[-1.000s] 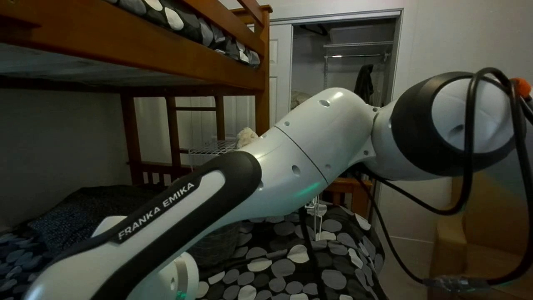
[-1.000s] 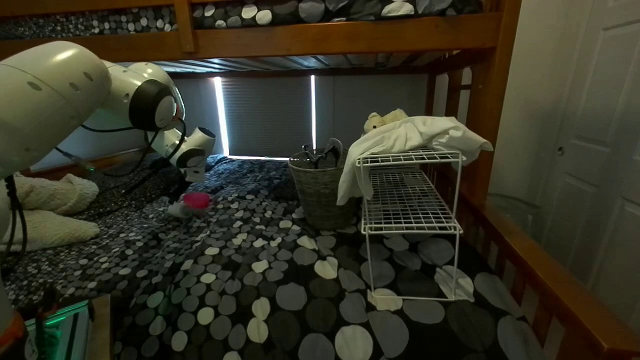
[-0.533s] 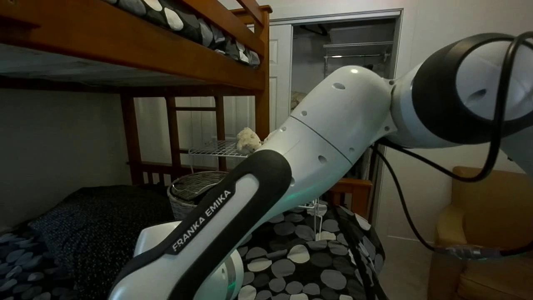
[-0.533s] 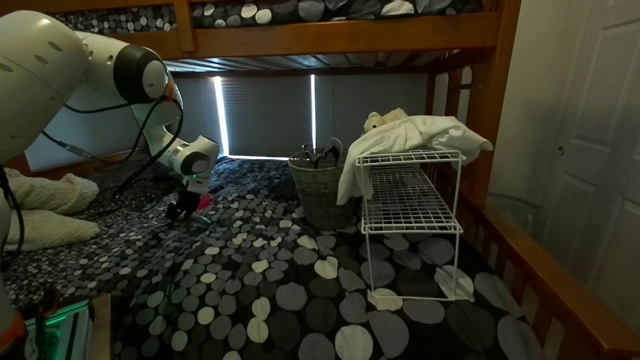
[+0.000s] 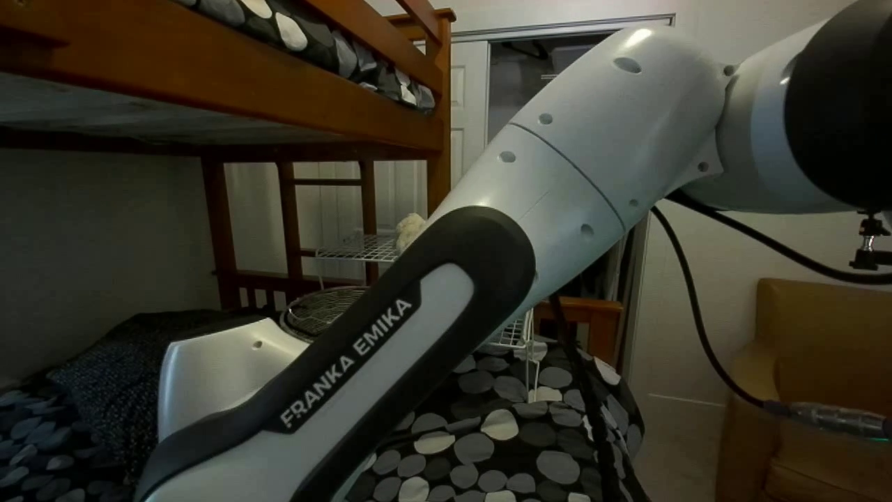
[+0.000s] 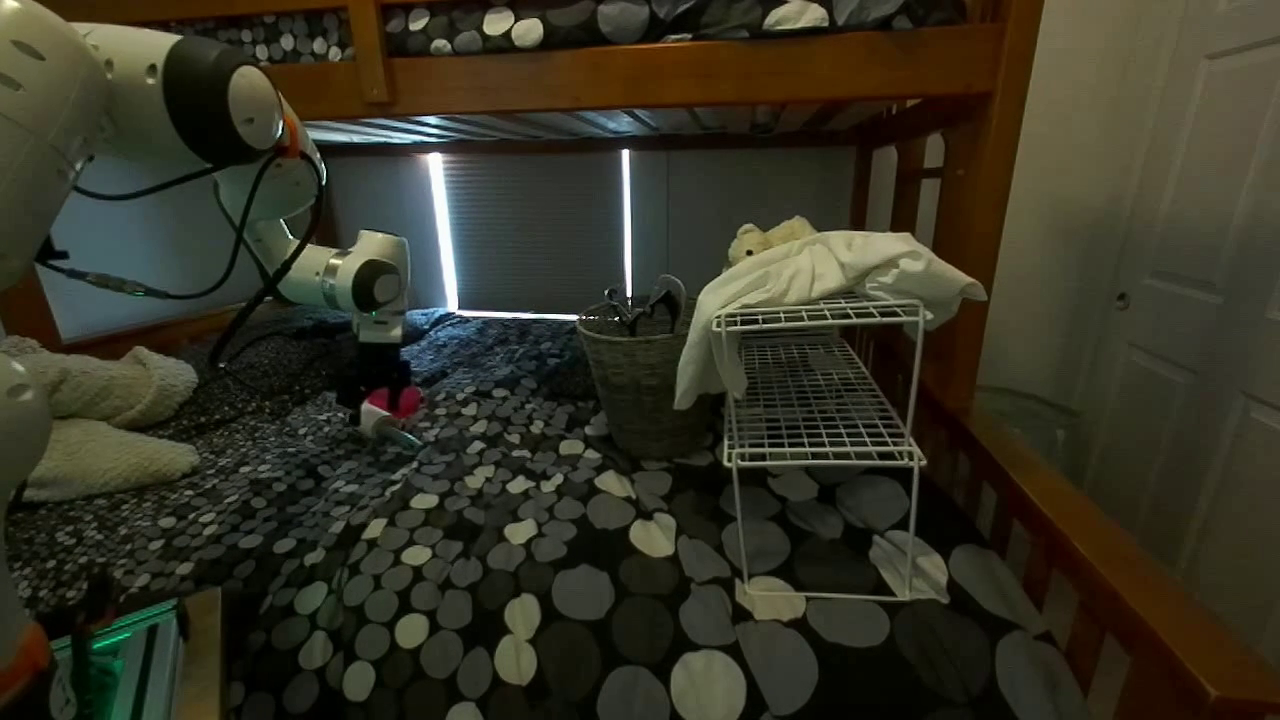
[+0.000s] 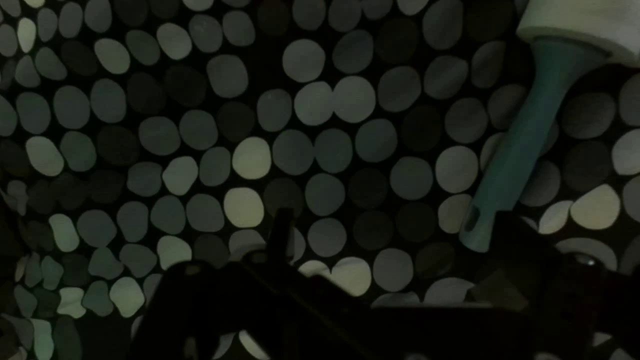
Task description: Put the lint roller in the basket.
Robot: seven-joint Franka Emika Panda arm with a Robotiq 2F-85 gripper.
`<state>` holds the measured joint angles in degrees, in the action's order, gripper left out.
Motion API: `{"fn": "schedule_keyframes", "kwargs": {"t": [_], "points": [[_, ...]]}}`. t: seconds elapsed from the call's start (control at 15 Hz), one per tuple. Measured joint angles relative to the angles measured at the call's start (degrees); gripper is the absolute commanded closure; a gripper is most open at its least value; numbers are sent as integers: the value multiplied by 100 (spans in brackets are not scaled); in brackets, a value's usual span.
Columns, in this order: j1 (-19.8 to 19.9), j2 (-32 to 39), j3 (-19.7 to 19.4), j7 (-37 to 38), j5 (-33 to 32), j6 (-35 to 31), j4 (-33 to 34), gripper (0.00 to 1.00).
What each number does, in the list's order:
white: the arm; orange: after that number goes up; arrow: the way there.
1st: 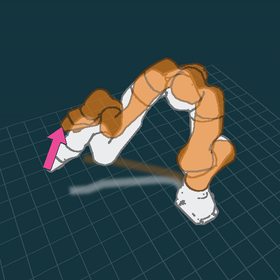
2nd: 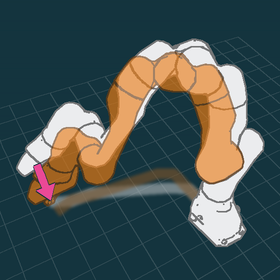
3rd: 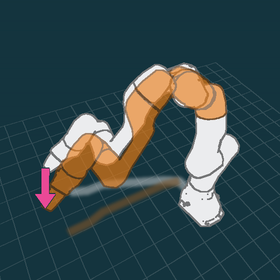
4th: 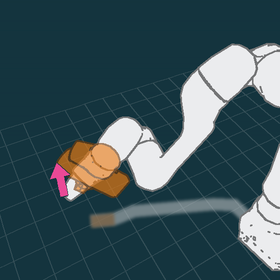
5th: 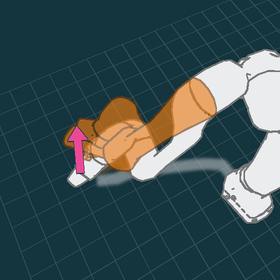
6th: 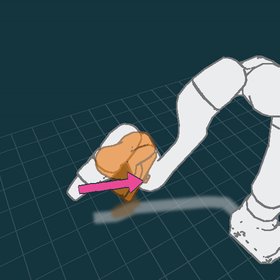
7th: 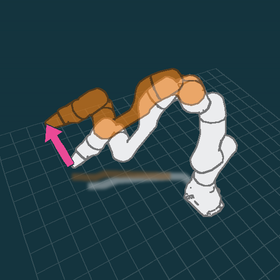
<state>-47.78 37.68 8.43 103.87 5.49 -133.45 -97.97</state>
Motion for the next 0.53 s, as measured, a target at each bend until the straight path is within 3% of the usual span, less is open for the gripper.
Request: {"fn": "schedule_keyframes", "kwargs": {"t": [0.33, 0.53], "points": [[-233, 354, -378, 1086, -216, -734, 371, 0], [-290, 860, -416, 1313, -223, -1023, 870, 0]]}}
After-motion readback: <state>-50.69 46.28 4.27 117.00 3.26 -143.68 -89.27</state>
